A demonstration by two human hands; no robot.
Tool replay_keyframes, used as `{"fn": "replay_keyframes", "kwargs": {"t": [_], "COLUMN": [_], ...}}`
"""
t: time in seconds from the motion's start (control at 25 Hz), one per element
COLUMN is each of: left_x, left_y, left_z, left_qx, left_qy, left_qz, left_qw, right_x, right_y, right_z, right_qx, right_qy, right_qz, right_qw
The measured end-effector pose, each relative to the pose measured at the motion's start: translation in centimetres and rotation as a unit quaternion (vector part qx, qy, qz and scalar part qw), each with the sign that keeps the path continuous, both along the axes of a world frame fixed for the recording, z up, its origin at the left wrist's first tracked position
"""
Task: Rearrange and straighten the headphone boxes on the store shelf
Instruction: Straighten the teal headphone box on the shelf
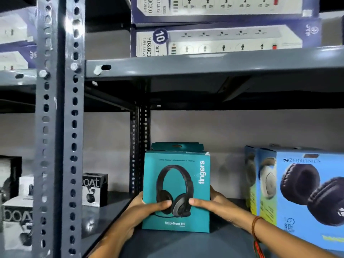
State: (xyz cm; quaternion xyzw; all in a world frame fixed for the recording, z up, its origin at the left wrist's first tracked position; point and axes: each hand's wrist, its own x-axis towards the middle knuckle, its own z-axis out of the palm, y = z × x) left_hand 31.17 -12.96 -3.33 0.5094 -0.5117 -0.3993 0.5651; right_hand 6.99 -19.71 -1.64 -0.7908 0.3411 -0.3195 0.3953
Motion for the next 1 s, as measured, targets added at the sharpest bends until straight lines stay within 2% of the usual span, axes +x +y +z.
{"fn": "replay_keyframes", "kwargs": {"t": [0.28, 0.6, 0.68, 0.72, 0.8, 0.88, 1.0], "left_x": [-0.6, -2.1, -3.2, -3.7, -5.2, -7.9, -14.2], "left_y": [0.3, 1.4, 2.2, 2.5, 3.7, 5.3, 6.5], "left_z": [-0.3, -0.5, -0.1, 0.1, 0.9, 1.8, 2.1], "left_qx": [-0.016, -0.011, -0.052, -0.093, -0.171, -0.236, -0.409], "left_qy": [-0.043, -0.053, -0.050, -0.037, -0.027, -0.062, -0.196], "left_qz": [0.004, -0.002, 0.016, 0.055, 0.180, 0.281, 0.249], "left_qw": [0.999, 0.999, 0.997, 0.993, 0.968, 0.928, 0.856], "right_x": [-0.9, -2.5, -3.4, -4.0, -6.2, -9.9, -17.2], "right_y": [1.2, 3.1, 4.1, 4.7, 6.7, 9.2, 12.2], "right_z": [-0.1, 0.1, 0.6, 0.9, 1.3, 1.8, 4.2], "right_qx": [-0.033, -0.004, -0.020, -0.032, -0.081, -0.184, -0.314], "right_qy": [0.002, -0.015, -0.017, -0.013, 0.009, -0.038, -0.180], "right_qz": [-0.018, -0.021, -0.022, -0.040, -0.102, -0.138, -0.231], "right_qw": [0.999, 1.000, 0.999, 0.999, 0.991, 0.973, 0.903]}}
